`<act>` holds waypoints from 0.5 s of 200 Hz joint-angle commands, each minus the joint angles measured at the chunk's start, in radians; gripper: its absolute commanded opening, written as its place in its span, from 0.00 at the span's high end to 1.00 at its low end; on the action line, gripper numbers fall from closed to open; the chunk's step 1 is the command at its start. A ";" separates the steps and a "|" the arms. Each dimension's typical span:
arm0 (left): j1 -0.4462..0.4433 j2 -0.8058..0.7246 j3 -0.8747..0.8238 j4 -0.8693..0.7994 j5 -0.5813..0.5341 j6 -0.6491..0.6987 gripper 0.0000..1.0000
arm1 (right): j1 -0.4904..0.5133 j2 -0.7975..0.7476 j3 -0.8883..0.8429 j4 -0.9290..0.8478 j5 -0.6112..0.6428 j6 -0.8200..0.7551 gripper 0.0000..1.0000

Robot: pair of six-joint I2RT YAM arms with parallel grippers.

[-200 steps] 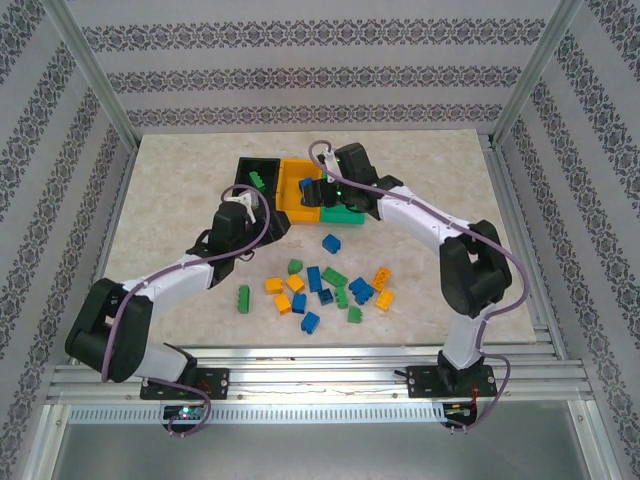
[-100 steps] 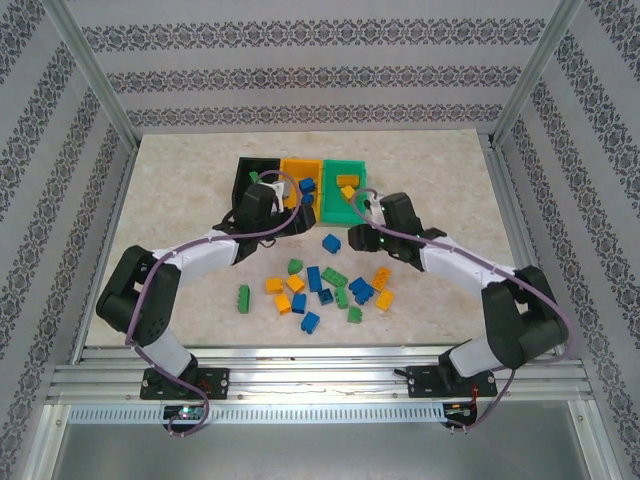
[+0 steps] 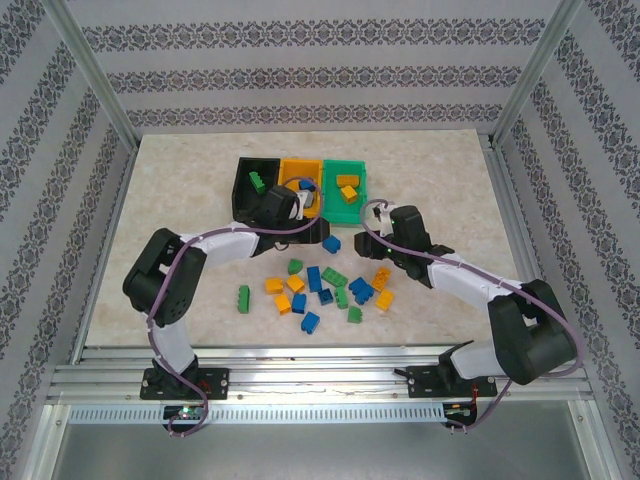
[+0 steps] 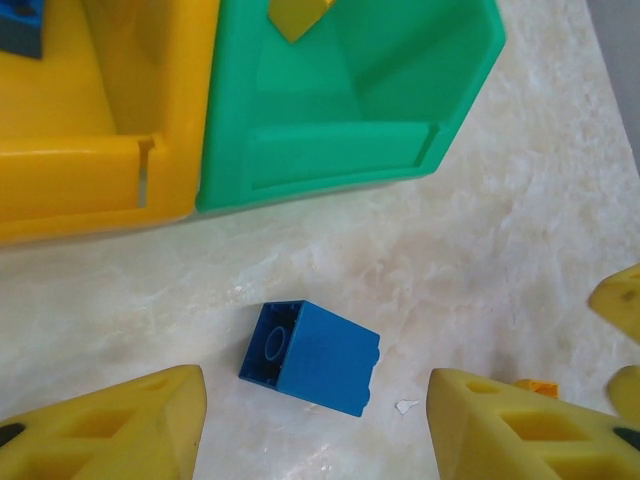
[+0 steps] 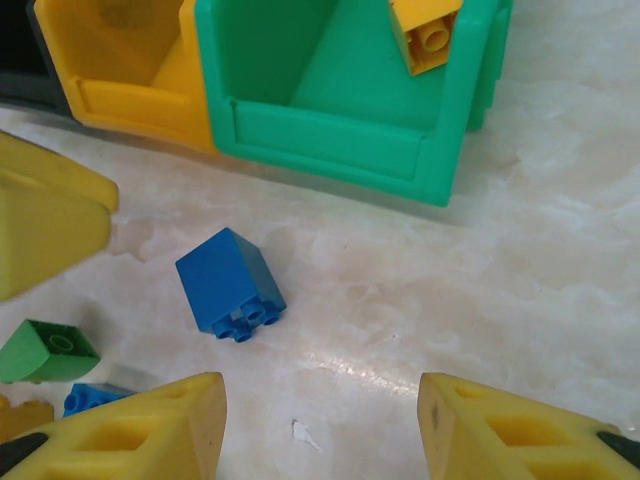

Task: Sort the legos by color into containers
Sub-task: Pick up the lego from the center of the table.

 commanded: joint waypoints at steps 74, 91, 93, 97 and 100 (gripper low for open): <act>-0.056 0.126 0.175 -0.201 -0.016 0.109 0.39 | -0.026 -0.013 -0.016 0.047 -0.004 0.026 0.45; -0.068 0.144 0.218 -0.270 -0.043 0.139 0.39 | -0.026 -0.005 -0.017 0.055 -0.010 0.029 0.46; -0.070 0.145 0.220 -0.274 -0.047 0.143 0.39 | -0.026 -0.004 -0.016 0.056 -0.010 0.029 0.46; -0.075 0.148 0.225 -0.281 -0.054 0.151 0.39 | -0.027 -0.002 -0.016 0.054 -0.010 0.029 0.45; -0.077 0.151 0.230 -0.286 -0.059 0.157 0.38 | -0.028 -0.001 -0.015 0.053 -0.010 0.029 0.46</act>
